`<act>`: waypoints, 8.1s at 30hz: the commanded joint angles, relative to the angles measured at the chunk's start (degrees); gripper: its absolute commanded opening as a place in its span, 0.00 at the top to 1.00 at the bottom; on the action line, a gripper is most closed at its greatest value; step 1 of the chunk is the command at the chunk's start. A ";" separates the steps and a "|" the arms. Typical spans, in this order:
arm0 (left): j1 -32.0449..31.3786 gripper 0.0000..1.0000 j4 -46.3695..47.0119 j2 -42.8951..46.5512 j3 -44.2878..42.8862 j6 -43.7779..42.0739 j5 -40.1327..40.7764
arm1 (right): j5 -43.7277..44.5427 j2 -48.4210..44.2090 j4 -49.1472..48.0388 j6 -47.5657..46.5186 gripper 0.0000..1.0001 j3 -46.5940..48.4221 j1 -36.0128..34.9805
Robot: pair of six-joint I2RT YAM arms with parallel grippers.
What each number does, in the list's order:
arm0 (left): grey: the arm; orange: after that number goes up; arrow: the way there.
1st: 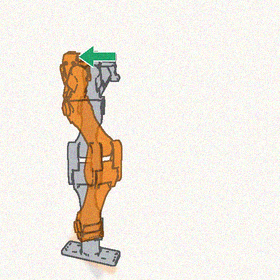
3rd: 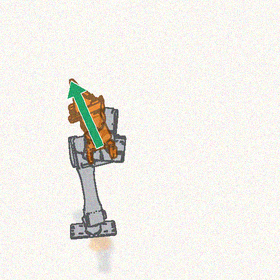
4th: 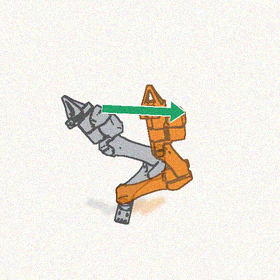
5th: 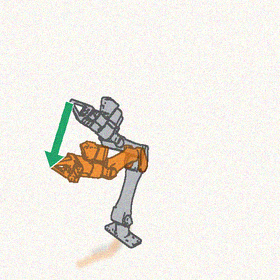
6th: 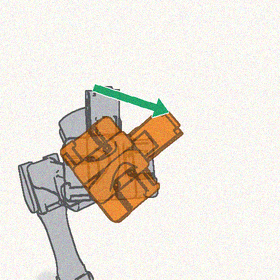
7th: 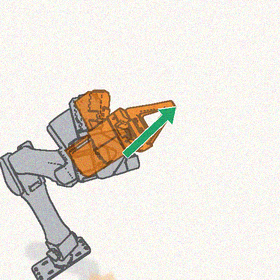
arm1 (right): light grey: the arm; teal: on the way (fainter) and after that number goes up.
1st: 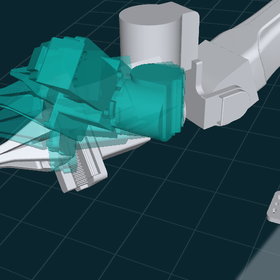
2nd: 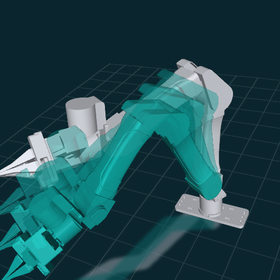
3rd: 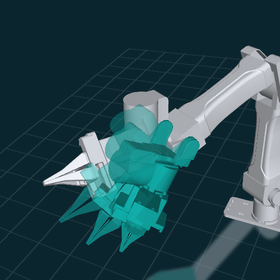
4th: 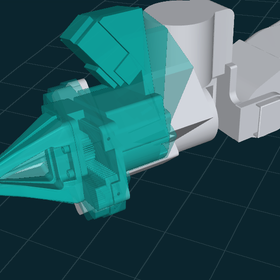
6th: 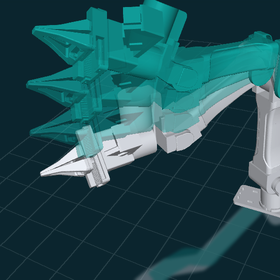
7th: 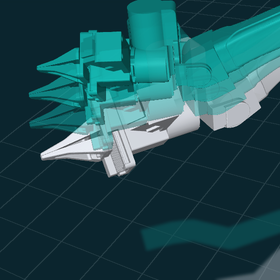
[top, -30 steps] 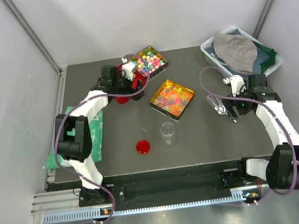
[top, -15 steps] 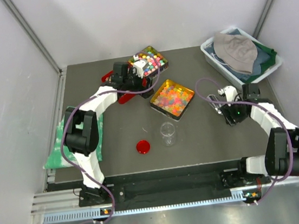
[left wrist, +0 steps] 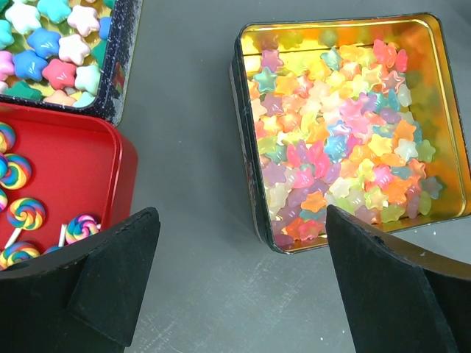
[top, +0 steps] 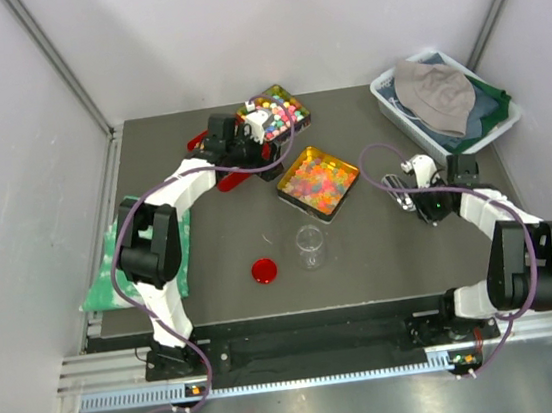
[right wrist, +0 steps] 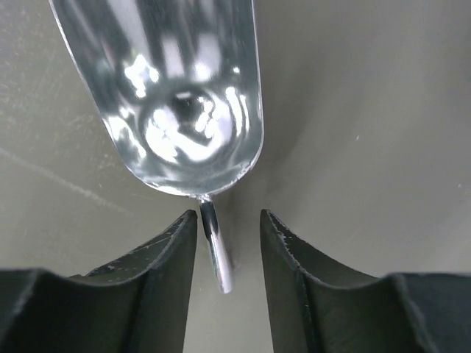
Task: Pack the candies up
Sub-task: Pick up the spatula from the center of the board, then scoop the fake candies from the storage box.
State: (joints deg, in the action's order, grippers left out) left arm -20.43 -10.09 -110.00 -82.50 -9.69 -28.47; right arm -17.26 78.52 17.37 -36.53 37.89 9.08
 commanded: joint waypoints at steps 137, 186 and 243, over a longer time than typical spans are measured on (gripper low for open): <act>-3.92 1.00 1.12 -0.31 -14.88 23.58 -49.05 | -2.78 -14.01 16.83 1.29 0.59 26.01 -38.96; -4.54 1.00 2.18 -2.06 -12.51 23.76 -47.21 | 1.53 -12.60 6.81 8.94 0.86 26.01 -38.96; -3.57 0.22 -29.37 -21.57 -37.65 1.08 4.30 | 25.08 -18.49 24.82 -13.12 1.00 32.77 -33.52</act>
State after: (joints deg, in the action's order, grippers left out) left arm -23.31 -35.24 -130.06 -117.27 -6.63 -26.04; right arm 6.79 61.17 42.13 -45.19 68.45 -24.62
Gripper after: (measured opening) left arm 0.794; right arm 0.099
